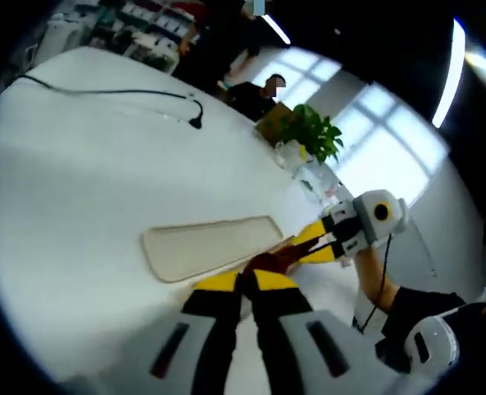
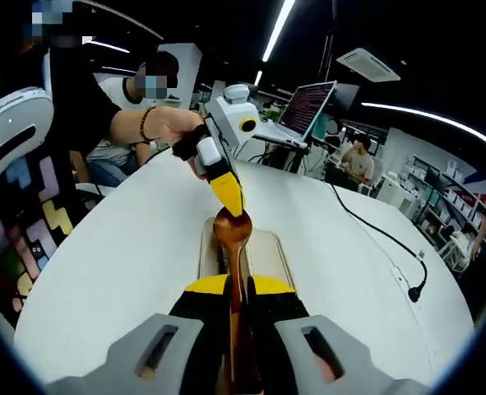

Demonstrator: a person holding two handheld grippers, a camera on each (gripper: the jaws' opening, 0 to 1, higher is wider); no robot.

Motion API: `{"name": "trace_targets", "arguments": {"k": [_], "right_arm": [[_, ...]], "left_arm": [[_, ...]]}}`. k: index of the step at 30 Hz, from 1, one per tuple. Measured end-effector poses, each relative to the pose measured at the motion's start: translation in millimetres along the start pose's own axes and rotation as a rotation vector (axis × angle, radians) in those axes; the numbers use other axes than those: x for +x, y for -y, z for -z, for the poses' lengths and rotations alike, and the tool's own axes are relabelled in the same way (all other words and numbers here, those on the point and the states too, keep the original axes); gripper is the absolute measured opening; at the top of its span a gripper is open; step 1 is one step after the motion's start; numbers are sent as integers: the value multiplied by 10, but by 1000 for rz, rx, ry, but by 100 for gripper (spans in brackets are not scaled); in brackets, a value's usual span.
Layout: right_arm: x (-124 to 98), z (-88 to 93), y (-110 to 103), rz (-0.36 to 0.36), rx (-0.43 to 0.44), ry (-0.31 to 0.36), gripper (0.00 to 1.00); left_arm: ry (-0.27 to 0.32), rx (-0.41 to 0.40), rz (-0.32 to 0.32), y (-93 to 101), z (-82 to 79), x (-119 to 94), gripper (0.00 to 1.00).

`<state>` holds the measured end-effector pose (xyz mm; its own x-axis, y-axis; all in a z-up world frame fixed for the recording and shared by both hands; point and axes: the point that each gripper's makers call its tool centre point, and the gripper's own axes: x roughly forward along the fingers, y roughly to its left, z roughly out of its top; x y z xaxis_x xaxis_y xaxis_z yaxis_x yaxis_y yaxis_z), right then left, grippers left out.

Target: Arrange the utensils inside the cutlery case until each visible utensil rests in its matching compartment.

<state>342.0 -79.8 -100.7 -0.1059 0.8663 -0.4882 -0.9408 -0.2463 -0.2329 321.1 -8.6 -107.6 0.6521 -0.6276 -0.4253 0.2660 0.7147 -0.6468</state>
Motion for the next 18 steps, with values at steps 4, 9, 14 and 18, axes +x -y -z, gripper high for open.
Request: {"name": "trace_targets", "arguments": {"k": [4,9,14,18], "right_arm": [[61,77,-30,-26,24,-10,6],[88,111,-54,-40,14,-27,6],[134,155,-92,-65,25,-45,6],[129,150,-103,-77,30,-49,6]], "left_arm": [[-23,12,-20,-47,64,27,5],[-47,55,-49,-71,124,48,6],[-71,140,-93,-29,216,93,6],[-92,191,-111,-32,226,86,6]]}}
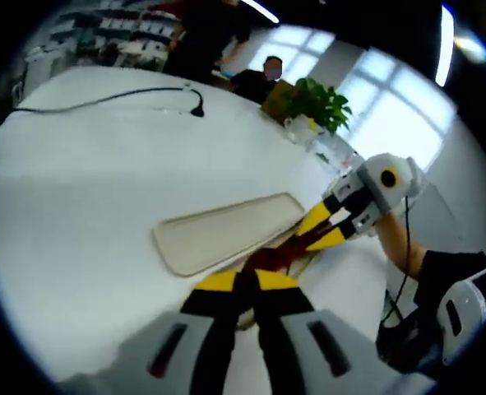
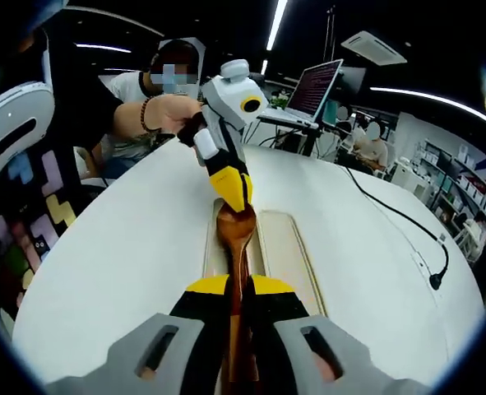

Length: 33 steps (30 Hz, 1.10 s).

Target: Arrange the utensils inside the cutlery case until each visible utensil rests in its matching compartment.

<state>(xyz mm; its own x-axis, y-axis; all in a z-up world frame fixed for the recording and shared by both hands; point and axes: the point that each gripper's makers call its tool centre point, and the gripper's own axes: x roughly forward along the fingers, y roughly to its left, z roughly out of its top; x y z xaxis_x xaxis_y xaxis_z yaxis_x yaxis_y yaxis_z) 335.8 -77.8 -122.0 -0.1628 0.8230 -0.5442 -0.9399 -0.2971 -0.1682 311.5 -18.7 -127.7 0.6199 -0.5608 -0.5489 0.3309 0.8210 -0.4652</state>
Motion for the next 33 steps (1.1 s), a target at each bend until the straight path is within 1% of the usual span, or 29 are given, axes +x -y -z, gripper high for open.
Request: {"name": "trace_targets", "arguments": {"k": [1,2,4,7,11,14,17,21,23,25,26,28,33], "right_arm": [[1,4,-1,-3,1,-1,6],[7,10,-3,-6,1,-3,6],[29,26,-11,-12,6,-10,6],[28,19,-2,-13,5,-8,6],[43,-2,-10,-19,5,-3,8],[39,-3,-10,-21,-7,-14,11],[-22,-24,36,1,-4,5,12],[-119,-30,129,59,23,37,12],[-185,-65,203,101,57,77,12],[-254,-82,229,124,98,110,12],[-290,-79,248,131,105,117,13],[-364,-67,321,168,120,129,13],[-546,-27,454,239,164,152,13]], "left_arm": [[-9,24,-6,-4,6,-3,6],[-21,64,-17,-60,-26,-22,6],[-36,134,-38,-103,-54,-34,7],[-53,213,-68,-119,-52,-31,7],[-60,245,-72,-125,-53,-26,7],[-63,251,-73,-150,-64,-29,8],[-48,261,-79,-193,-114,-75,8],[-13,263,-85,-227,-217,-146,10],[4,264,-88,-232,-254,-171,10],[24,266,-93,-248,-298,-197,10],[41,261,-95,-255,-327,-210,11],[68,248,-99,-270,-364,-232,11],[106,228,-101,-302,-432,-260,11]]}}
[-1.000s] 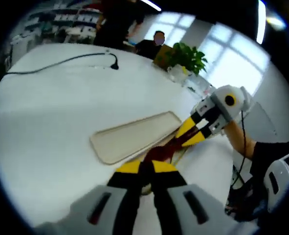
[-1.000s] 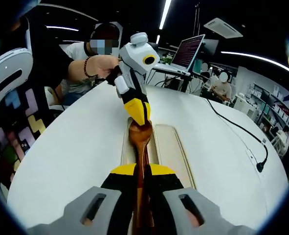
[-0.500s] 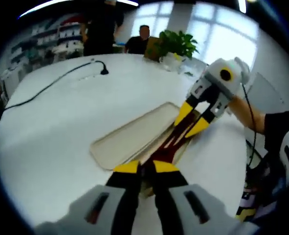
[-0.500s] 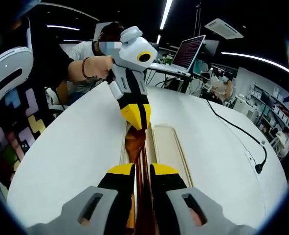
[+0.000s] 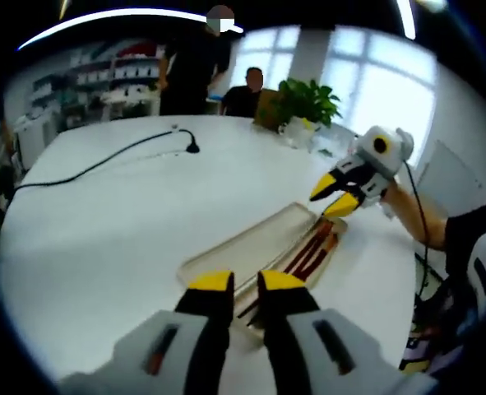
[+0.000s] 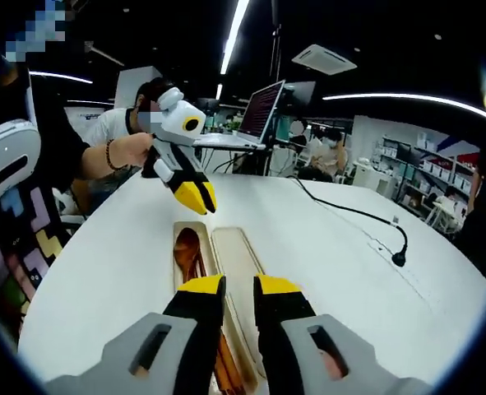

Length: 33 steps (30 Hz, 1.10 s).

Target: Arrange the utensils inside the cutlery case until each visible utensil rests in its matching compartment.

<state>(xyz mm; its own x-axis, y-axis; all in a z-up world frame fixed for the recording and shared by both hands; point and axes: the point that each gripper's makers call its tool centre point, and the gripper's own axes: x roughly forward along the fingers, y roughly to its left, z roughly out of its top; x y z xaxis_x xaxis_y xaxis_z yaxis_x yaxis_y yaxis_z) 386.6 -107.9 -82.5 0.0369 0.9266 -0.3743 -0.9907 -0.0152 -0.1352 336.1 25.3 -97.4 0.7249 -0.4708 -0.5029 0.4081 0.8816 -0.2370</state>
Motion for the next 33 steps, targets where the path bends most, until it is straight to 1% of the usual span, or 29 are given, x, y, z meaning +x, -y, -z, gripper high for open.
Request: {"name": "trace_targets", "arguments": {"k": [3,6,10,12,15,16,18,21,22,26,29,33], "right_arm": [[-75,16,84,43,25,3,14],[-161,73,171,96,67,-3,14],[-283,247,312,175,156,-55,15],[-336,387,368,200,213,-103,15],[-371,576,393,210,286,-164,15],[-375,604,404,215,294,-169,15],[-392,703,427,227,330,-196,15],[-376,815,383,203,408,-229,13],[-363,847,364,194,435,-241,13],[-284,900,351,185,482,-246,13],[-244,894,332,176,507,-237,12],[-213,875,304,174,511,-240,11]], "left_arm": [[25,-15,-20,-47,-24,12,11],[30,-35,-25,-109,-8,31,11],[43,-68,-57,-239,20,54,11],[44,-95,-64,-299,42,75,11],[27,-141,-59,-351,113,117,12],[23,-165,-59,-366,132,126,12],[25,-181,-57,-392,149,136,12],[20,-234,-34,-389,194,162,12],[16,-241,-29,-388,210,172,12],[12,-270,-11,-363,246,206,12],[18,-285,-9,-372,248,219,12],[17,-298,-7,-378,250,224,11]]}}
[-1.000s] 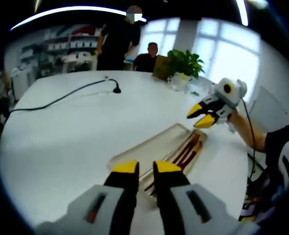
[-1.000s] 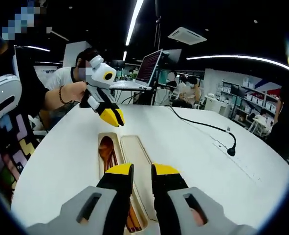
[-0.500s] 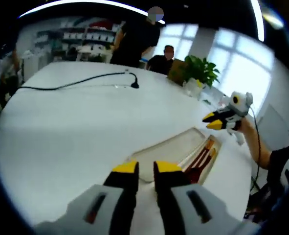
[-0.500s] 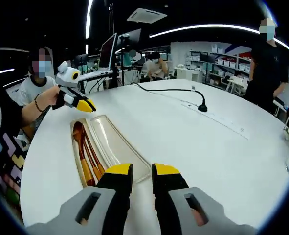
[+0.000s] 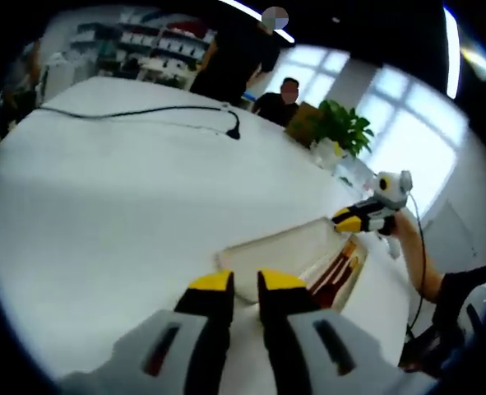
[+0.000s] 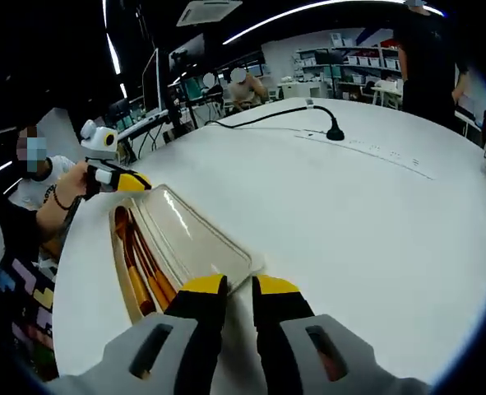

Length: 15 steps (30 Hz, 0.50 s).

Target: Arrange the utensils inside the cutlery case until each visible utensil rests in its matching compartment.

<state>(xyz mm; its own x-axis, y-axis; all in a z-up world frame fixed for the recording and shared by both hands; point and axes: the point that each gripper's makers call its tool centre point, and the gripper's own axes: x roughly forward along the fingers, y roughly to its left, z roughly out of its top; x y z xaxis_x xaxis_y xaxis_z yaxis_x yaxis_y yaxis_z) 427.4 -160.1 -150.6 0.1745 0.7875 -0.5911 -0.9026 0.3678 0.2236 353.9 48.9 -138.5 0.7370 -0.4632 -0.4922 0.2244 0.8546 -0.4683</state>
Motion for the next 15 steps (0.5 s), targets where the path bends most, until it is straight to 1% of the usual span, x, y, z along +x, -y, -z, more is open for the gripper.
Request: {"name": "trace_targets", "arguments": {"k": [2,3,4,9,12,13,15], "right_arm": [[4,10,-8,9,0,-7,11],[-4,-17,65,13,5,-10,11],[-4,-20,75,19,9,-10,11],[-1,-19,79,49,24,-20,10],[2,-17,81,82,26,-25,8],[2,-41,134,95,26,-25,8],[1,-42,144,113,14,-28,7]], "left_arm": [[-2,-4,-4,-7,3,5,11],[-2,-4,-5,-15,4,7,11],[-2,-7,-5,-21,3,7,11],[7,-24,-11,-39,-1,8,9],[11,-24,-13,-40,-4,2,9],[15,-26,-18,-50,-8,-1,10],[0,-25,-32,-93,17,-9,12]]}}
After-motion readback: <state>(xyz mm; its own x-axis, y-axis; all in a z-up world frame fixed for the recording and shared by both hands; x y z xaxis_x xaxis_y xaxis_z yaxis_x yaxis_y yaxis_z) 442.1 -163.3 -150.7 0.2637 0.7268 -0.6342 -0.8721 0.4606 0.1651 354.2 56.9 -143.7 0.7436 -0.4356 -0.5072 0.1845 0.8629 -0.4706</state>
